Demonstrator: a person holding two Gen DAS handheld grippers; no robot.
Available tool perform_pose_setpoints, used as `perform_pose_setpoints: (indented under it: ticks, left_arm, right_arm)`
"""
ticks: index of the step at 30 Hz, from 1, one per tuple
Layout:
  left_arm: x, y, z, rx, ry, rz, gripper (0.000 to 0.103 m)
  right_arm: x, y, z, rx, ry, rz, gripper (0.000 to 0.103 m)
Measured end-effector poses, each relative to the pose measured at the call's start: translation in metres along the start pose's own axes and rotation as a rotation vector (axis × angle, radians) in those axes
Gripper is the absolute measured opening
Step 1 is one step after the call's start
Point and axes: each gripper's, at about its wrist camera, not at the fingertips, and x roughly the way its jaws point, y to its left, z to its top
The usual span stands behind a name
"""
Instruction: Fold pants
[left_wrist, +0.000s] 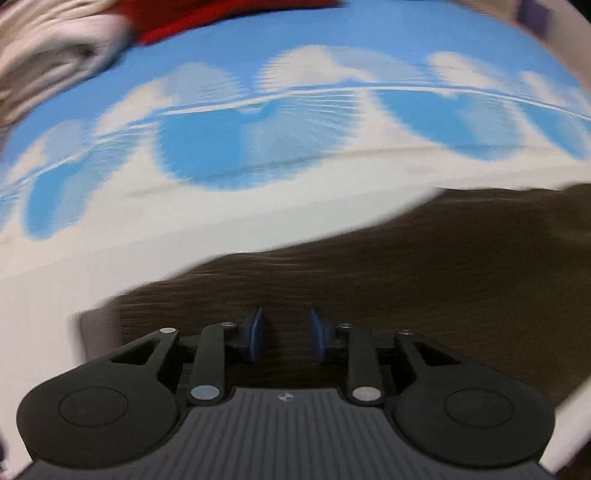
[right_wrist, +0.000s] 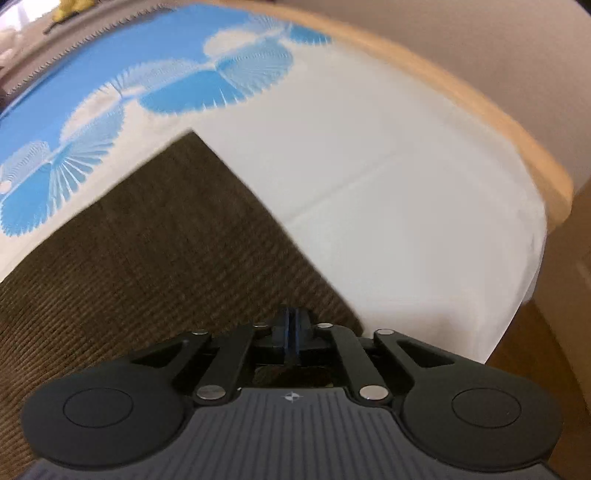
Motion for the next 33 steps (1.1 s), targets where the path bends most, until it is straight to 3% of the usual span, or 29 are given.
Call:
perform_pose_setpoints:
  ticks: [2,3,6,10,13,14,15,17,19,20,21,25,28,33]
  left_arm:
    - [0.017,-0.020,-0.005,0.054,0.084,-0.098,0.033]
    - [0.028,-0.029,-0.009,0.091,0.134,-0.097,0.034]
    - [0.026,-0.059,-0.014,0.257,0.098,0.010,0.036]
    - [-0.006,-0.065,-0.012,0.161,0.052,-0.076,0.036]
    - [-0.010,-0.089,-0.027,0.225,0.080,-0.146,0.038]
    - [-0.003,-0.098,-0.036,0.263,0.125,-0.154,0.038]
    - [0.008,-0.109,-0.048,0.315,0.189,-0.140,0.039]
    - [0.007,-0.130,-0.063,0.446,0.146,-0.057,0.042]
    - [-0.005,-0.138,-0.060,0.423,0.122,-0.002,0.042]
    - [-0.016,-0.138,-0.059,0.372,0.097,-0.016,0.043]
    - [-0.028,-0.139,-0.059,0.330,0.068,-0.046,0.045]
    - [-0.081,-0.151,-0.061,0.238,-0.088,-0.141,0.065]
    - [-0.099,-0.164,-0.070,0.223,-0.195,-0.159,0.068]
    - [-0.082,-0.177,-0.077,0.240,-0.181,-0.098,0.068]
  right_arm:
    - [0.009,-0.006,-0.007,-0.038,0.042,-0.027,0.000]
    - [0.012,-0.011,-0.009,-0.032,0.046,-0.018,0.000]
    - [0.008,-0.015,-0.008,0.004,0.045,-0.005,0.000]
    - [0.001,-0.020,-0.003,0.061,0.024,0.011,0.000]
    - [-0.011,-0.031,-0.004,0.119,-0.002,0.046,0.015]
    - [-0.012,-0.035,-0.004,0.139,-0.007,0.062,0.025]
    - [-0.014,-0.040,-0.004,0.163,-0.009,0.079,0.029]
    - [-0.015,-0.051,-0.004,0.226,-0.015,0.098,0.030]
    - [-0.016,-0.062,-0.005,0.299,-0.020,0.076,0.041]
    - [-0.018,-0.068,-0.005,0.338,-0.028,0.067,0.050]
    - [-0.020,-0.074,-0.006,0.369,-0.033,0.068,0.053]
    - [-0.011,-0.089,-0.013,0.460,0.005,0.106,0.053]
    - [0.000,-0.088,-0.017,0.475,0.047,0.138,0.053]
    - [0.008,-0.084,-0.020,0.497,0.076,0.160,0.053]
